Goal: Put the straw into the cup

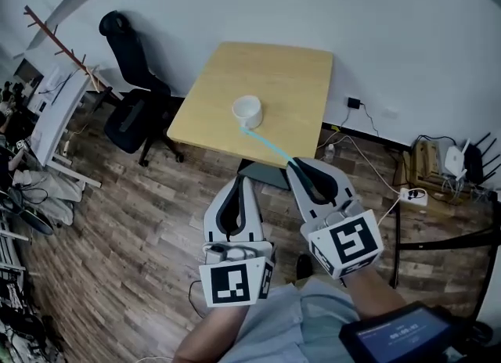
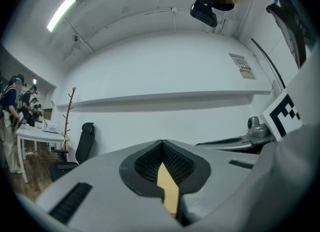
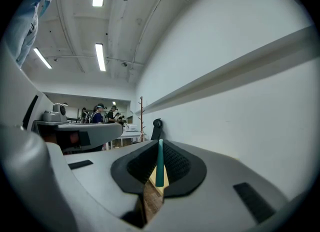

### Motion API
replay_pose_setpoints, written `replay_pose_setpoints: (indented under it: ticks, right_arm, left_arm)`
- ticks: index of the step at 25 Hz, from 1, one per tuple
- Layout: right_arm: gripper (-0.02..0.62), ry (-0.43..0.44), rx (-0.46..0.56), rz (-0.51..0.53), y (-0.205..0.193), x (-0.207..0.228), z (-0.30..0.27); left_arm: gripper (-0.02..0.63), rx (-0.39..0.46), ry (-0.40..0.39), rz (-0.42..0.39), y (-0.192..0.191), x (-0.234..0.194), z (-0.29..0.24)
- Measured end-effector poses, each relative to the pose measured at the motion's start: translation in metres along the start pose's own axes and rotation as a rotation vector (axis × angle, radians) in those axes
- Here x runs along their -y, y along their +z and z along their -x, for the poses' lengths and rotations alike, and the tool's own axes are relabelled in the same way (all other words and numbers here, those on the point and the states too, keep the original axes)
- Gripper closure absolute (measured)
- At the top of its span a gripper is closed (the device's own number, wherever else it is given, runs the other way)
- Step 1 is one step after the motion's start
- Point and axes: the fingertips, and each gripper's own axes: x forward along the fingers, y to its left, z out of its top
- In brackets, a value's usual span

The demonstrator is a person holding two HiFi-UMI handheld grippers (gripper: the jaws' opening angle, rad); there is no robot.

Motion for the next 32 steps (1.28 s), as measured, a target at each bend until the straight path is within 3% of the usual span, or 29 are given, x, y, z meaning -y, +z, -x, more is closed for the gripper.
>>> replay_pose_setpoints:
  ticks: [8,20,32]
  right_arm:
    - [0.571,-0.009,-0.001,0.013,0.002,0.010,-0.041]
    - [0.571,-0.124,-0.081,0.008,-0.029,0.027,-0.166]
    - [0.571,-0.256,-0.017,0.062,0.014,0.040,-0.245]
  left_arm:
    - [0.609,-0.014,0.023,0.025,-0.016,-0.035,-0.027]
    - [0.609,-0.056,-0.094,0.074,-0.050,-0.129,-0.128]
    - [0.609,0.019,-0.179,0.063,-0.019,-0.207,-0.201]
